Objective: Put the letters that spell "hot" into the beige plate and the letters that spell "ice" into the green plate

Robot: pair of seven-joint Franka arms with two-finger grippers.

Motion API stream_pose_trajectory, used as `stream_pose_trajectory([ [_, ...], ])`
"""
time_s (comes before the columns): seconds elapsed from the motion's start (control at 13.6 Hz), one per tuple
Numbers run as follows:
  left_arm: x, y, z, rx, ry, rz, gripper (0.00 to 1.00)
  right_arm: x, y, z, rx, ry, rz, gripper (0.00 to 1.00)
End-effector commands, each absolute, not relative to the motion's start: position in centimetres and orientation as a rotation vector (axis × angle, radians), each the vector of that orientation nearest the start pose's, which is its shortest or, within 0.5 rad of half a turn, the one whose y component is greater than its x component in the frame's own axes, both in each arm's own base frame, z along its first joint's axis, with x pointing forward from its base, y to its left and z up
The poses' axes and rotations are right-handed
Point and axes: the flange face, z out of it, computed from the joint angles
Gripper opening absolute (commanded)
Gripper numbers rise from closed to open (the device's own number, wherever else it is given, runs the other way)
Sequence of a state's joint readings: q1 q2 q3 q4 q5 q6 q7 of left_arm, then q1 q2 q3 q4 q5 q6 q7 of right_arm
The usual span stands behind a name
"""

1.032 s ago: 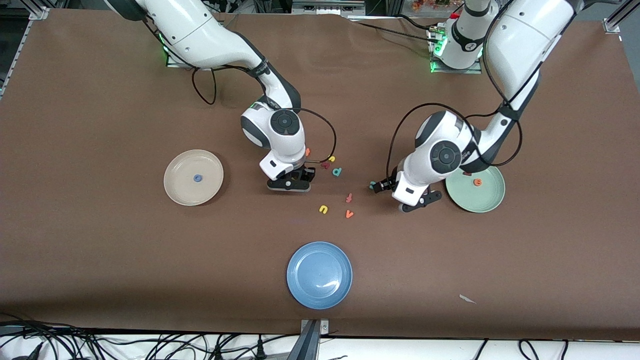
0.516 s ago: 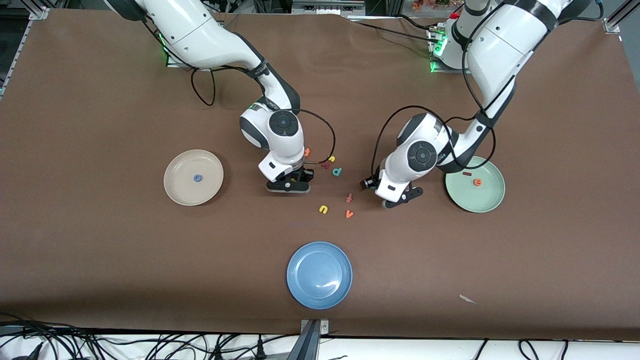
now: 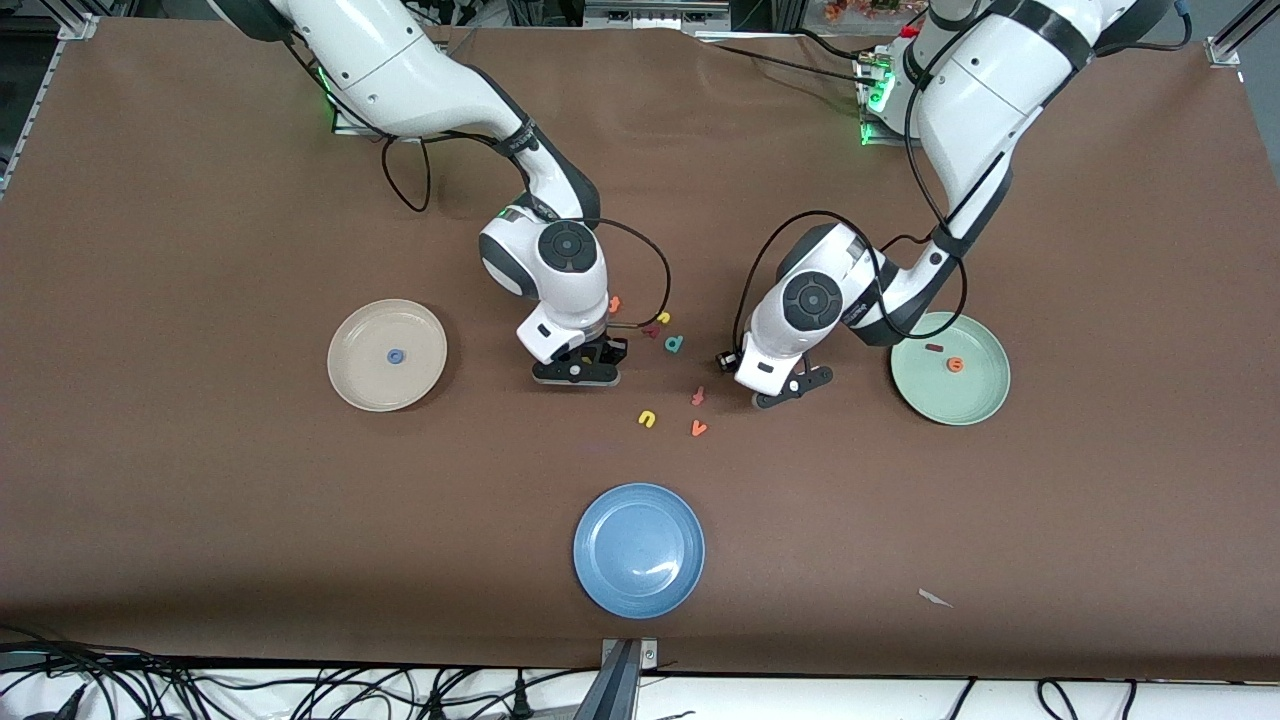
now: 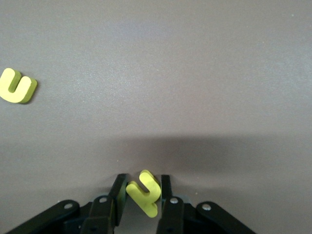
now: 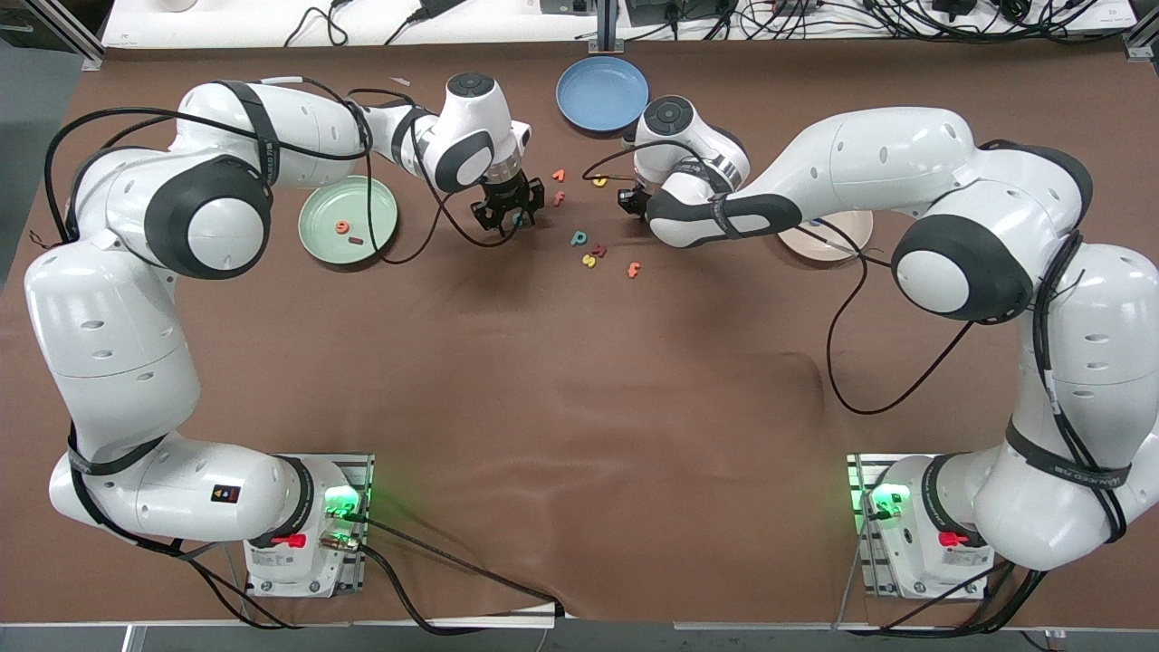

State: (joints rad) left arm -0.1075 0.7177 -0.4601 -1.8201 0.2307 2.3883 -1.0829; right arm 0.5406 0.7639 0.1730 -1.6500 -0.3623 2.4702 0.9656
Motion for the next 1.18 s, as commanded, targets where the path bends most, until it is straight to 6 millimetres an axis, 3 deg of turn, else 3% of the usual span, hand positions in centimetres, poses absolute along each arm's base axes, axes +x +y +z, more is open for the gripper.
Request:
stream_pose_trajectory([
  [0.0, 55.3, -33.0, 17.0, -3.11, -0.688, 0.192, 0.6, 52.1, 43.6, 16.6, -3.19, 0.032, -0.208, 0.28],
  [0.22, 55.2, -33.0, 17.0, -3.109, -0.688, 0.194, 0.45, 51.8, 43.5, 16.3, -3.195, 0.024, -0.199, 0.22],
  [0.52, 55.5, -32.5, 16.7, -3.099, -0.654, 0.163, 0.44, 51.8, 43.4, 16.3, -3.198, 0.008, -0.198, 0.0],
  [0.66, 55.5, -32.4, 16.5, -3.097, -0.655, 0.166, 0.44, 51.9, 43.5, 16.6, -3.196, -0.011, -0.203, 0.0],
  [0.88, 57.1, -32.4, 17.6, -3.116, -0.687, 0.128, 0.44, 52.3, 42.9, 18.4, -3.222, -0.05, -0.197, 0.0],
  [1.11, 57.2, -32.3, 17.4, -3.117, -0.69, 0.132, 0.44, 53.4, 41.5, 22.0, -3.252, -0.058, -0.181, 0.0],
])
